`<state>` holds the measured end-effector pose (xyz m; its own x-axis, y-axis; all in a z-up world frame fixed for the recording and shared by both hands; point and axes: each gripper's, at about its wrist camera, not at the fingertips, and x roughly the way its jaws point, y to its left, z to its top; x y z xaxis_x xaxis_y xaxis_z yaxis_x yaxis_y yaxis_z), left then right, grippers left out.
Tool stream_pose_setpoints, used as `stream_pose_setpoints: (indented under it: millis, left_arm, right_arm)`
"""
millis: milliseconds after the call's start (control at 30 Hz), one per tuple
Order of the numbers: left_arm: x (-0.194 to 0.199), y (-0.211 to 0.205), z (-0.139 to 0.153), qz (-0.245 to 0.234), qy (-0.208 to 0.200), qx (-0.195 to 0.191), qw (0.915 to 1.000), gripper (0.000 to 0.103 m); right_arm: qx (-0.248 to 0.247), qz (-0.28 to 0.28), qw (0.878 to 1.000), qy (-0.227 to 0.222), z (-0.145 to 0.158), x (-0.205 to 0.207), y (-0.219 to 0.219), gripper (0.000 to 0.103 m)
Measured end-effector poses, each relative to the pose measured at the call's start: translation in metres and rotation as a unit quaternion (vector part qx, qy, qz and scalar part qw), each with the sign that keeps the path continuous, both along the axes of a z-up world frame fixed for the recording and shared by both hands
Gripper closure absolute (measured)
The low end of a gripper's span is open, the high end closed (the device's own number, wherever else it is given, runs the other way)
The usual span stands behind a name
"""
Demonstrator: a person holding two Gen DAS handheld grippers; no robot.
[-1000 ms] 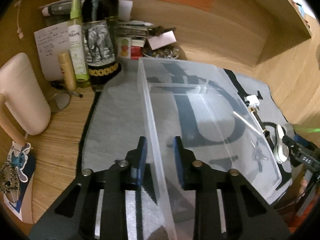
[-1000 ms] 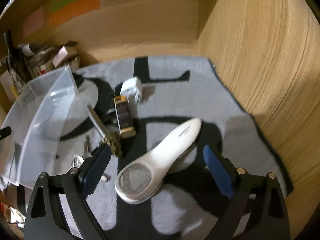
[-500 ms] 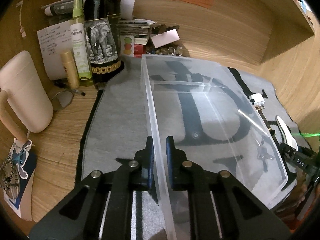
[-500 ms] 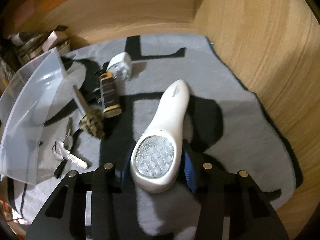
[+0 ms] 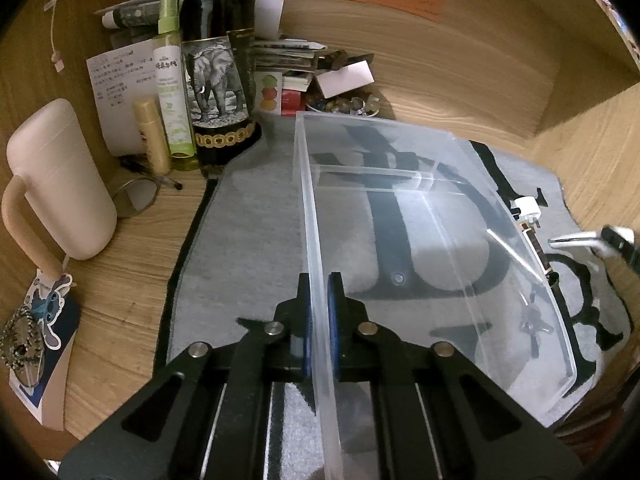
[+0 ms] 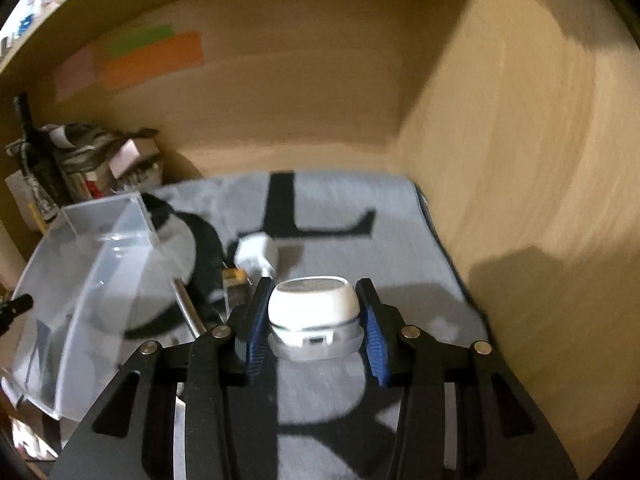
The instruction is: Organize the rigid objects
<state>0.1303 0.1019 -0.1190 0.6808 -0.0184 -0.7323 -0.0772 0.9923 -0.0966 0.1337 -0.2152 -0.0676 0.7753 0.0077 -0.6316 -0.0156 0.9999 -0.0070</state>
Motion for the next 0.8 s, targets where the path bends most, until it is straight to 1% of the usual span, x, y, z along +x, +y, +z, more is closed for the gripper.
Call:
stream_pose_setpoints:
  millis: [100, 300, 467, 667, 700, 733, 800]
  left_arm:
    - [0.000, 0.001, 0.000, 0.002, 0.000, 0.003, 1.0000, 0.096]
    - [0.000, -0.004, 0.001, 0.000, 0.000, 0.028, 0.9996, 0.096]
    - [0.000, -0.005, 0.001, 0.001, -0.001, 0.024, 0.9997, 0.096]
    - [-0.001, -0.003, 0.001, -0.002, -0.003, 0.016, 0.9999, 0.096]
    - [0.000, -0.003, 0.001, -0.002, -0.003, 0.015, 0.9999, 0.096]
    - [0.000, -0.003, 0.001, -0.003, -0.004, 0.014, 0.9999, 0.096]
    - [0.000, -0.002, 0.001, -0.003, -0.005, 0.010, 0.9999, 0.096]
  right_arm:
    - [-0.007, 0.024, 0.999, -0.022, 0.016, 0.004, 0.011, 0.065]
    - [-0.010, 0.083, 0.995, -0.059, 0.044, 0.013, 0.043, 0.065]
    - [-0.008, 0.148, 0.985, -0.091, 0.066, 0.012, 0.082, 0.065]
    - [-0.006, 0.210, 0.972, -0.110, 0.079, 0.009, 0.123, 0.068]
    - [-0.006, 0.219, 0.969, -0.112, 0.080, 0.009, 0.130, 0.075]
    - [-0.006, 0.228, 0.967, -0.113, 0.081, 0.008, 0.135, 0.088]
    - [-0.003, 0.249, 0.963, -0.105, 0.081, 0.011, 0.147, 0.090]
